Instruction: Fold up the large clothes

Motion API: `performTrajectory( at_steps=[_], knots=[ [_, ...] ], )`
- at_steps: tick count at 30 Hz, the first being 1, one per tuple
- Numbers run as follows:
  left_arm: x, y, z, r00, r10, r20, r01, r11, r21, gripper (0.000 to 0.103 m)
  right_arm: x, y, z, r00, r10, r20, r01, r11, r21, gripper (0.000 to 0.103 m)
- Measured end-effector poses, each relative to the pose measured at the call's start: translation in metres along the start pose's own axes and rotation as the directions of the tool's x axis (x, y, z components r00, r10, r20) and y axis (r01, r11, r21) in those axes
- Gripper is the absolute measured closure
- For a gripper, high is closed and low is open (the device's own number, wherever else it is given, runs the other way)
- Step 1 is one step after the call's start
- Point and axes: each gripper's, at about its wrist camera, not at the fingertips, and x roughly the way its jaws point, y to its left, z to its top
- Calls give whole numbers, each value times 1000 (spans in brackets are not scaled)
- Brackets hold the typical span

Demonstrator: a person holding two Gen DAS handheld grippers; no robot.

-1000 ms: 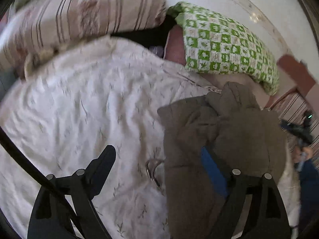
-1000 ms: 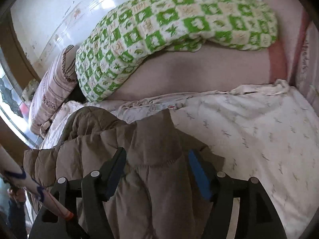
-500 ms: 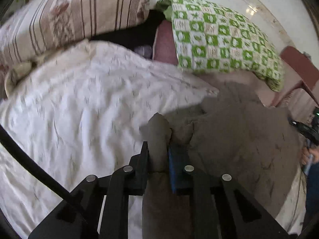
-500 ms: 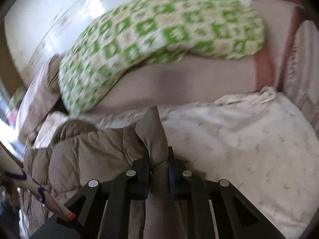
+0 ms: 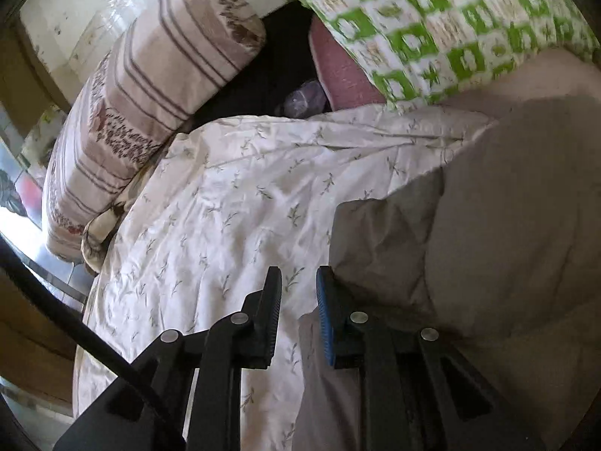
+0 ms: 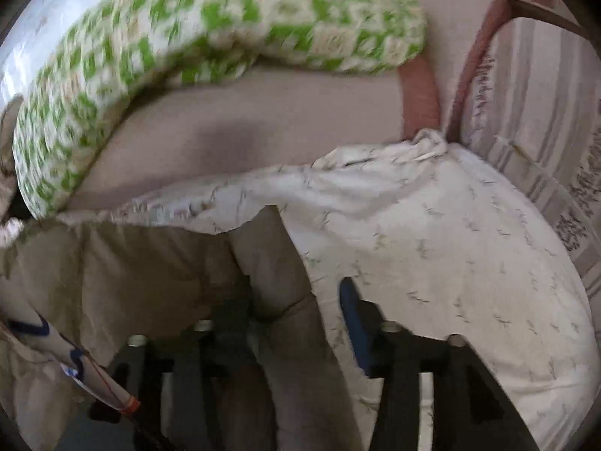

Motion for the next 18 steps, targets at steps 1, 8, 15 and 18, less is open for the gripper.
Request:
performTrajectory(
  at_steps=[1,8,15,18],
  knots=[
    [-6,10,0,1000,-4,9,5,999,-35,80,-11,-4,0,1000,9,17,-10,1000,7,50],
    [-108,71,-21,984,38,175,5,971,-237,60,-113,-3,-31,988,45,144,-51,998,34,49],
    [-179,-9,-99,961,-149,232,193,965,-179,54,-155,59,-95,973,210,101,-214,977,28,49],
    [-173,-44,-113,960,-160,228,197,969,-151,54,-164,83,-121,970,218,111,-224,974,41,49]
  ],
)
